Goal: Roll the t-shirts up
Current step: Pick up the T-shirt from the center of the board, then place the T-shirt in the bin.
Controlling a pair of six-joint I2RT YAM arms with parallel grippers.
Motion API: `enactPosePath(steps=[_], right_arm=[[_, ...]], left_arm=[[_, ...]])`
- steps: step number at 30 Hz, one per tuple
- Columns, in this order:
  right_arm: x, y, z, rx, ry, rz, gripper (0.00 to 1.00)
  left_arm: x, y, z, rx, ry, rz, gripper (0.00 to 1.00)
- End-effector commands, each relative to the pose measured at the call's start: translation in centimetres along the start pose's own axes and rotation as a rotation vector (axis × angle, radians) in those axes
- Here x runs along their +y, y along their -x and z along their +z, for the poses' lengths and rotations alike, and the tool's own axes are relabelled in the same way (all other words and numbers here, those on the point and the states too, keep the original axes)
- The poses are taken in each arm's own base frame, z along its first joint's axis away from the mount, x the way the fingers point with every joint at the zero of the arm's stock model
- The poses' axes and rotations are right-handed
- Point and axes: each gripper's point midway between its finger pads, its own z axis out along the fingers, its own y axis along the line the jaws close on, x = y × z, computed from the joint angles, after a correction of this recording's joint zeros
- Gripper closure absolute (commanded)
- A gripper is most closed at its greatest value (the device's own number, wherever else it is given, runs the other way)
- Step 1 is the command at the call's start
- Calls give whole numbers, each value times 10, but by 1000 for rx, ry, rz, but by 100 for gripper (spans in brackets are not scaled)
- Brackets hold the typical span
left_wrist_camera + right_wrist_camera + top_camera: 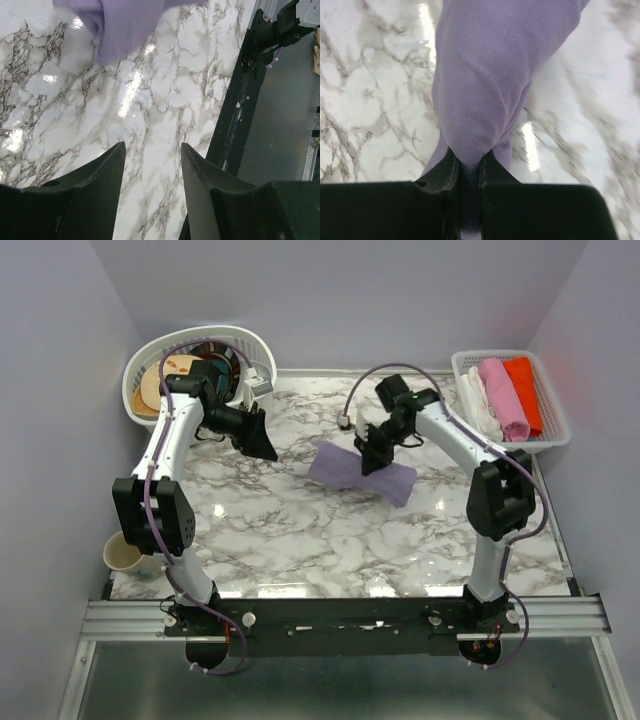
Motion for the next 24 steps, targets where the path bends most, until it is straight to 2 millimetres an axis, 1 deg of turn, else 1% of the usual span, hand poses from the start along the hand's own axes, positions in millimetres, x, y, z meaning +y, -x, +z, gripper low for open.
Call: enactPosePath(steps=[1,2,3,5,6,7,8,9,10,11,12,13,14,15,16,17,18,20,21,22,24], right_arm=[[-48,22,-100,-116,-300,111,99],[-58,20,-113,-124,-350,131,100],[-80,15,-140,-131,-456,155,99],[-101,10,-174,-155,-587,218,100],[-122,-1,-203,-159,-706,250,100],[-131,-2,-225,-175,-773,254,100],[-140,-7,-239,-174,-825,260,99],[-156,-21,-267,-154,-942,281,100],[-163,-23,-287,-153,-1005,272,100],[-170,-29,-300,-150,-1047,282,100],[-183,-43,-316,-144,-1109,306,100],[-191,-59,-328,-139,-1146,344,100],[-197,-64,-345,-150,-1195,363,100],[-212,-92,-351,-107,-1233,414,100],[-218,-102,-356,-87,-1255,428,100],[-223,-109,-364,-65,-1283,423,100],[-231,-119,-381,-45,-1349,424,100],[-244,-137,-388,12,-1405,416,100],[-248,-144,-400,36,-1457,411,100],[-254,-151,-395,64,-1458,402,100],[-259,-158,-400,126,-1485,370,100]], left_arm=[[-9,-1,-5,14,-8,-18,43],[-8,-1,-5,12,-9,-19,43],[-7,-1,-4,12,-11,-21,43],[-6,-2,-2,11,-18,-28,43],[-6,-2,-2,11,-20,-28,43],[-5,-3,-1,11,-22,-29,43],[-5,-2,-1,9,-26,-32,43],[-4,-2,-1,9,-27,-32,43],[-4,-2,0,9,-28,-31,43],[-5,-2,0,5,-33,-33,43],[-5,-2,0,6,-34,-31,43],[-4,-2,0,6,-36,-29,43],[-5,-3,1,5,-39,-30,43],[-5,-3,1,6,-40,-31,43],[-5,-4,1,9,-41,-32,43],[-5,-6,1,12,-41,-36,43],[-5,-7,1,12,-42,-36,43],[-7,-9,2,15,-46,-45,43],[-8,-10,2,17,-48,-49,43],[-9,-11,2,19,-51,-50,43],[-9,-15,3,28,-55,-63,43]])
